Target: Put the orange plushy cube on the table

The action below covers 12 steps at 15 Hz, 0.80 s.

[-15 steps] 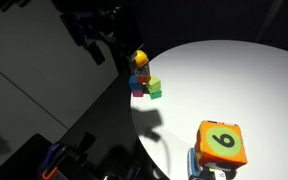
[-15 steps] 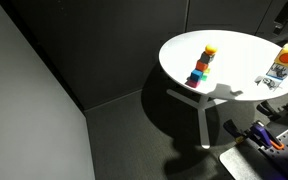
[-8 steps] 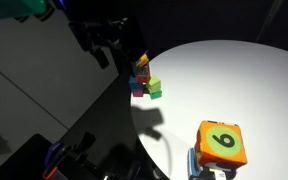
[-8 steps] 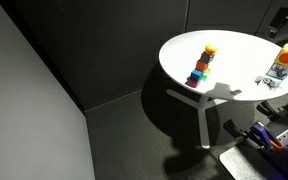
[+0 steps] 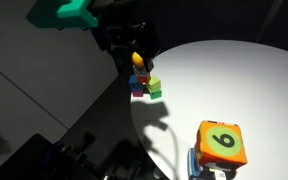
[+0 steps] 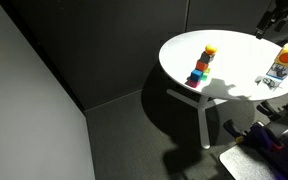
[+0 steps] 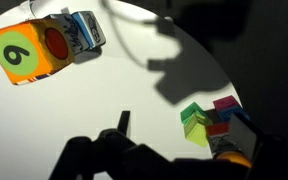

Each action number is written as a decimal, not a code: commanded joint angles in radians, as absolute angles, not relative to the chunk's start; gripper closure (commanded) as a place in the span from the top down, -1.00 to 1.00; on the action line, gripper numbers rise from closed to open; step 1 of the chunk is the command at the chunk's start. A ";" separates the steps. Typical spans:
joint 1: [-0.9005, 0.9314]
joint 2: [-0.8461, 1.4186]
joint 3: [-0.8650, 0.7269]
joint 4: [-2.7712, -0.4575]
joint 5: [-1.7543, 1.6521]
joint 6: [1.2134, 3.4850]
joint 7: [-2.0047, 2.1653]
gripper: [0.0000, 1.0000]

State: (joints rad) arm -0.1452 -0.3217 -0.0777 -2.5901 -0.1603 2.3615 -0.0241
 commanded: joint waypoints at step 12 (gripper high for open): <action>-0.142 -0.022 -0.157 -2.386 0.013 2.502 -0.177 1.00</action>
State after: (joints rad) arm -0.1443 -0.0840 -0.1373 -2.4546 -0.0505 2.5211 -0.1120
